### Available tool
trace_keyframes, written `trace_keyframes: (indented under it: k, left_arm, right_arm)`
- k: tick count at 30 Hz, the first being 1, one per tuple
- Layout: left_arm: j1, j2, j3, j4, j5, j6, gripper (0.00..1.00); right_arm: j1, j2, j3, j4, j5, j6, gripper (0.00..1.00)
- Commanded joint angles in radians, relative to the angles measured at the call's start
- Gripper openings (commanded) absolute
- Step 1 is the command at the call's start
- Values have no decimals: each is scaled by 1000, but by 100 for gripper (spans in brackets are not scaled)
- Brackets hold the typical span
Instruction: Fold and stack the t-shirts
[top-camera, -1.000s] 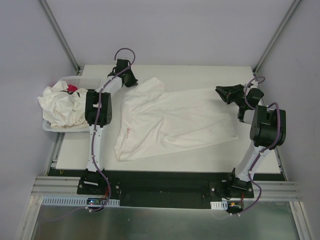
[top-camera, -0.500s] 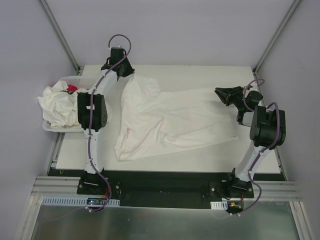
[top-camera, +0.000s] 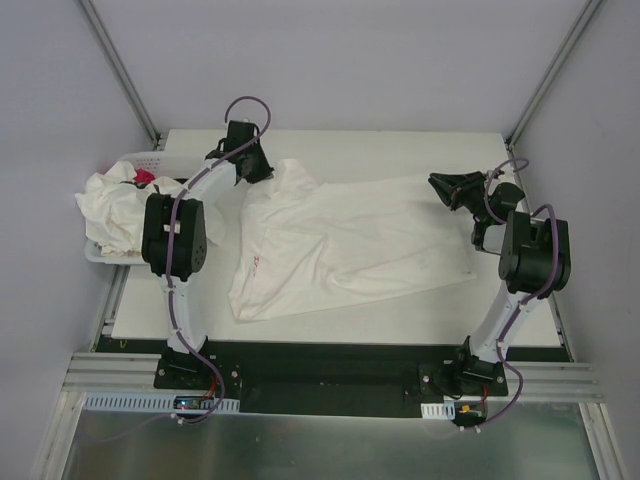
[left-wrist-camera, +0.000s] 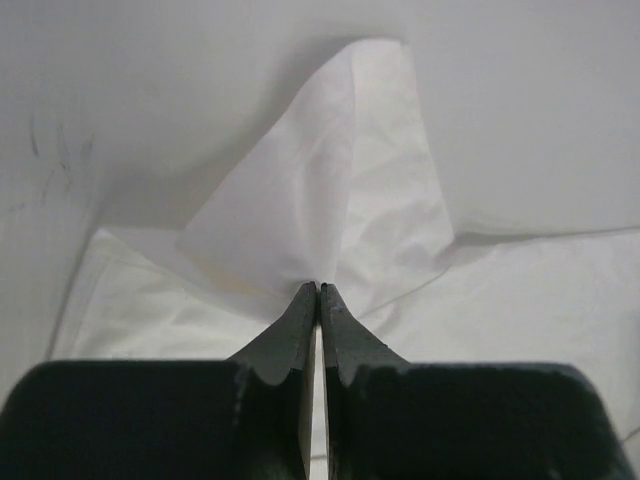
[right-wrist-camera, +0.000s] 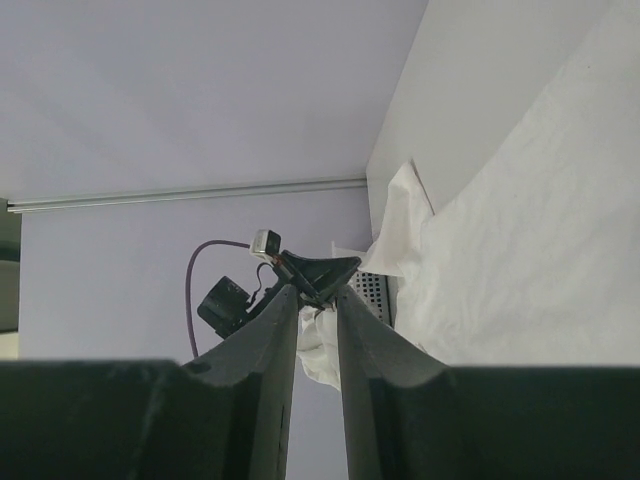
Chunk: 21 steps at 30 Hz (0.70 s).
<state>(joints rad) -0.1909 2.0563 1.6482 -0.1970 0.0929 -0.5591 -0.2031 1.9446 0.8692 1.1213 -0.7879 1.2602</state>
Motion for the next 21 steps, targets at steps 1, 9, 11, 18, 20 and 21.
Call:
trace_keyframes:
  k: [1, 9, 11, 18, 20, 21]
  left_arm:
    - [-27, -104, -65, 27, -30, 1, 0]
    - [-114, -61, -105, 39, -5, 4, 0]
    - [-137, -41, -103, 39, -4, 1, 0]
    - [-214, 38, -88, 39, 50, -8, 31]
    - [-235, 47, -90, 39, 64, -12, 44]
    - [-242, 50, -91, 34, 67, -12, 57]
  right_arm:
    - [11, 20, 13, 97, -4, 25, 25]
    - [25, 68, 36, 103, -1, 37, 25]
    - [25, 71, 42, 107, 1, 41, 25]
    - [28, 74, 53, 121, 15, 61, 25]
    - [28, 74, 60, 124, 19, 70, 25]
    - [28, 73, 63, 124, 19, 71, 25]
